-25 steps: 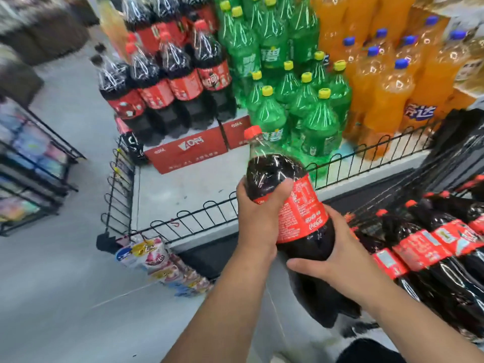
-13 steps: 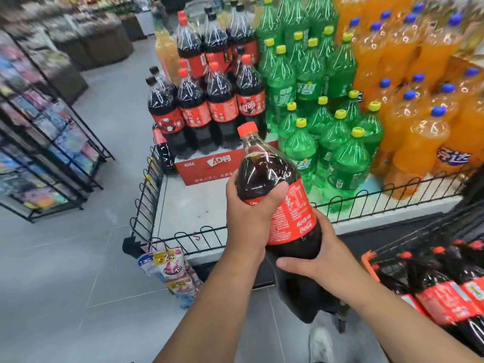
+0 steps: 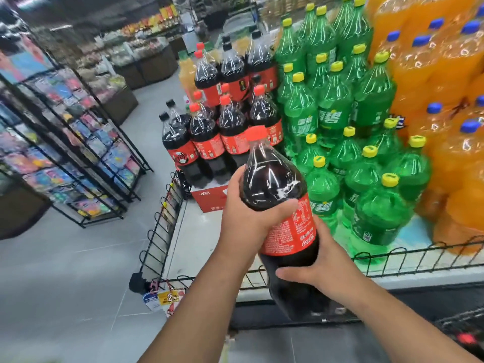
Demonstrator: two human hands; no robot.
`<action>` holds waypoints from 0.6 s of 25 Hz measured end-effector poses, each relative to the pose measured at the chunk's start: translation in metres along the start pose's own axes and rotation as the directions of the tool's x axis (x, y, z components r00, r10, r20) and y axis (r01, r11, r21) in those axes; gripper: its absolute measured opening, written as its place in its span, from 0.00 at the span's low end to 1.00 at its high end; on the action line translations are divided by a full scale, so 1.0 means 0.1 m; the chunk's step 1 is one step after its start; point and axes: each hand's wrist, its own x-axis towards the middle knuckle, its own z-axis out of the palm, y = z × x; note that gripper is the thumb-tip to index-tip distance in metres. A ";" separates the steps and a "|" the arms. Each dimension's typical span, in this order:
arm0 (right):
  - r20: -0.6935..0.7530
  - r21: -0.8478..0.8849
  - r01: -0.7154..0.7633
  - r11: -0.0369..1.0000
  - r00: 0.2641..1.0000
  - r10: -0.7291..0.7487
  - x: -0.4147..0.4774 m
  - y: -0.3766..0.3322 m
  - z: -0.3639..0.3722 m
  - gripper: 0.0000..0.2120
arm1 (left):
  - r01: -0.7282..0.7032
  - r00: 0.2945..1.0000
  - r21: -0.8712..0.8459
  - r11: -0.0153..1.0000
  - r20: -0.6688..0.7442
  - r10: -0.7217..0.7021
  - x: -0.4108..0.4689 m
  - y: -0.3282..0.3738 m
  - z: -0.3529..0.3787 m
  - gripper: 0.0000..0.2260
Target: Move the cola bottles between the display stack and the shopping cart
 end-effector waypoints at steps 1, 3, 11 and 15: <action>0.017 -0.011 0.019 1.000 1.000 -0.019 0.08 0.01 -0.04 0.49 | -0.019 1.000 0.049 0.999 0.013 0.019 0.05 0.00 0.03 0.43; 0.036 -0.023 0.039 0.999 0.999 -0.038 0.25 0.06 -0.12 0.48 | -0.044 0.999 0.107 0.993 0.022 0.042 0.17 -0.02 0.12 0.44; 0.033 0.066 0.031 0.997 0.999 -0.034 0.85 0.27 -0.08 0.51 | -0.093 0.994 0.236 0.967 0.081 0.076 0.69 -0.21 0.02 0.48; -0.036 0.073 -0.014 0.997 0.999 0.016 1.13 0.39 0.05 0.52 | -0.092 0.971 0.274 0.957 0.237 0.025 1.06 -0.41 -0.11 0.46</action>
